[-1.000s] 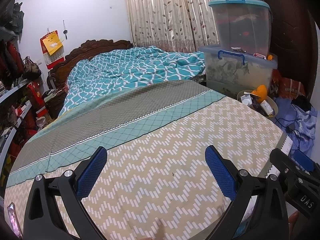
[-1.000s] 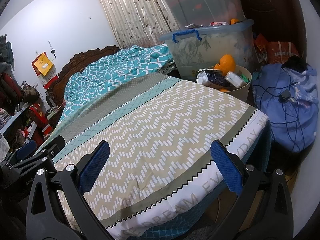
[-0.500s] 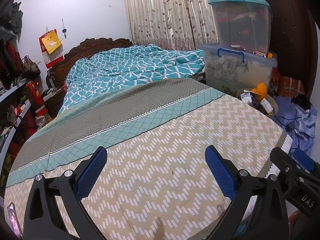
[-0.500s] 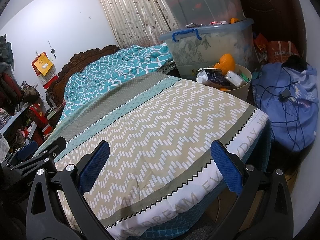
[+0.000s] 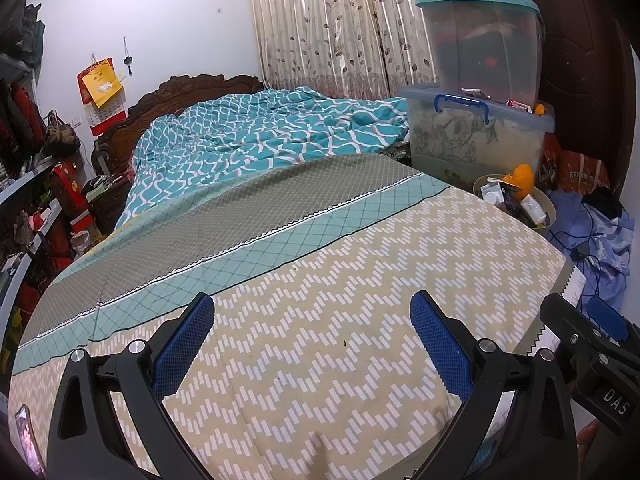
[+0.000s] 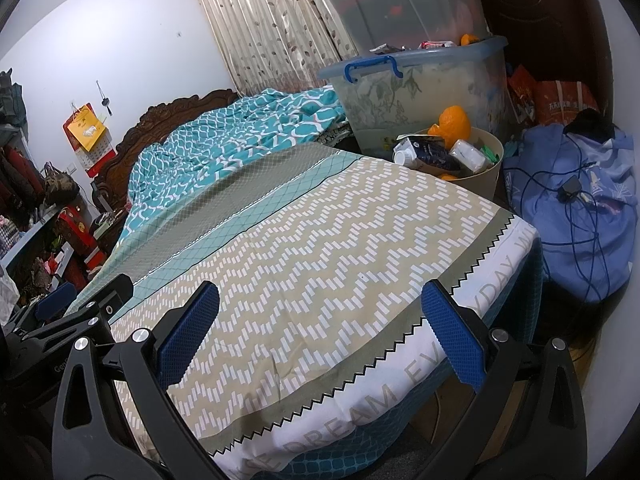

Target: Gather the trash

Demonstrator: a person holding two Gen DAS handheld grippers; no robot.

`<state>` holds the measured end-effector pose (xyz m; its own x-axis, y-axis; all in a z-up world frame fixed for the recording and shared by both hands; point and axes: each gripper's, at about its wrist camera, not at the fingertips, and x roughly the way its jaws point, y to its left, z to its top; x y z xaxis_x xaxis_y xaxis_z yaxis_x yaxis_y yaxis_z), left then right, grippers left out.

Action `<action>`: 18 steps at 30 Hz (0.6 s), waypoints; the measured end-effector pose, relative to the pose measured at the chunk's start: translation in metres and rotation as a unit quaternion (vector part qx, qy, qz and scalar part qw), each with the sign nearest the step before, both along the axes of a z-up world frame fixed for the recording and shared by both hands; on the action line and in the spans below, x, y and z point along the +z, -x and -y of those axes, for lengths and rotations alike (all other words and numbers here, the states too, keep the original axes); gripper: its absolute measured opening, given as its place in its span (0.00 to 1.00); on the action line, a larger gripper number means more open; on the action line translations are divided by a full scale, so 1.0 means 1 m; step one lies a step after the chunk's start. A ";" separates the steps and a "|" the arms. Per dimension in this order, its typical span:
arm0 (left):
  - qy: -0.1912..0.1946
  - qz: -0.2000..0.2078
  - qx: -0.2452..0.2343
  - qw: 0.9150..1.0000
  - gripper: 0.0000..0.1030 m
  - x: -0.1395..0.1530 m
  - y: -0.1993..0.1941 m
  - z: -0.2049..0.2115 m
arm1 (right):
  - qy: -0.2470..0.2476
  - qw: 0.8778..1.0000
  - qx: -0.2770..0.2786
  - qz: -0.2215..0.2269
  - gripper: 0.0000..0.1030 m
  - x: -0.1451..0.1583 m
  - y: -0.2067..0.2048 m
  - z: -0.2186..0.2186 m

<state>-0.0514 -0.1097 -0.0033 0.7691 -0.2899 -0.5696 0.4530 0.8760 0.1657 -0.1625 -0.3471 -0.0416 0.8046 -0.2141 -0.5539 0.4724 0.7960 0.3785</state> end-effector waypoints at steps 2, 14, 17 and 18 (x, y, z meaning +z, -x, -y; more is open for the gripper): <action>-0.001 0.000 0.000 1.000 0.92 0.000 0.000 0.000 | 0.000 1.000 0.000 0.000 0.97 0.000 0.000 0.000; -0.001 -0.001 -0.002 1.000 0.92 -0.002 0.000 -0.002 | 0.000 1.000 0.001 -0.001 0.97 0.001 -0.001 0.001; -0.003 -0.001 -0.004 1.000 0.92 -0.006 0.000 -0.002 | -0.001 1.000 0.000 -0.001 0.97 0.001 -0.001 0.001; -0.004 -0.001 -0.005 1.000 0.92 -0.006 0.001 -0.003 | -0.001 1.000 0.000 -0.001 0.97 0.001 -0.001 0.001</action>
<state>-0.0524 -0.1067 -0.0096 0.7646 -0.2929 -0.5741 0.4624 0.8699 0.1719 -0.1619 -0.3481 -0.0406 0.8040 -0.2129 -0.5552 0.4724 0.7957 0.3790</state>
